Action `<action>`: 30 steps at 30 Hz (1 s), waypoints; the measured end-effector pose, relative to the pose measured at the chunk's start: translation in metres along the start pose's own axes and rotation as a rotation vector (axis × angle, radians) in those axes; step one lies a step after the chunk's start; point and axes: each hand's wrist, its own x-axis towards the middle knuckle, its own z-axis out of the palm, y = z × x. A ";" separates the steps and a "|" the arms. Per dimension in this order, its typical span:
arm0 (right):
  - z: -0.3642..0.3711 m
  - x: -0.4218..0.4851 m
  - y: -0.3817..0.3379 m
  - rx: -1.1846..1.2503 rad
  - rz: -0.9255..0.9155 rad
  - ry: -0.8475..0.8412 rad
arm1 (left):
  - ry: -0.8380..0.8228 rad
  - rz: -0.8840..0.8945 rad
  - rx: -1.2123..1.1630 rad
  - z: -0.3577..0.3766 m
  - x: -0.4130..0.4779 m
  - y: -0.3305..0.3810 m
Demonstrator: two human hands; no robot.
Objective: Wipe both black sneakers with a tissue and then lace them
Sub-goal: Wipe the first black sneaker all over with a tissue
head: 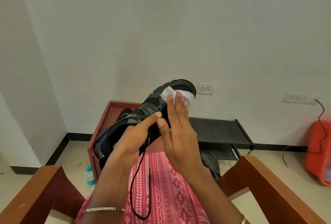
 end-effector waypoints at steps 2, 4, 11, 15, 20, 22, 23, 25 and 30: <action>0.001 -0.007 0.005 0.009 -0.022 -0.033 | 0.027 -0.002 0.005 -0.002 0.002 -0.002; -0.003 0.001 0.016 -0.047 -0.049 -0.030 | 0.037 -0.013 0.004 -0.004 0.006 -0.005; -0.007 0.017 0.014 -0.035 0.037 0.050 | 0.089 0.032 0.127 -0.004 0.005 -0.009; -0.001 0.003 0.008 0.014 -0.066 -0.050 | 0.051 0.071 0.162 -0.005 0.002 -0.006; -0.011 0.028 0.029 -0.103 -0.015 0.065 | 0.058 0.099 0.159 -0.002 0.005 -0.010; -0.009 0.029 0.027 -0.108 0.015 0.096 | 0.043 0.067 0.100 0.001 0.003 -0.009; -0.007 0.026 0.022 -0.074 0.028 0.089 | 0.022 0.053 0.066 0.001 0.001 -0.008; -0.002 0.015 0.011 0.014 0.017 0.038 | 0.005 0.062 0.028 0.003 -0.002 -0.004; 0.001 0.012 0.014 -0.006 -0.068 0.021 | 0.091 0.098 0.092 0.001 0.000 -0.004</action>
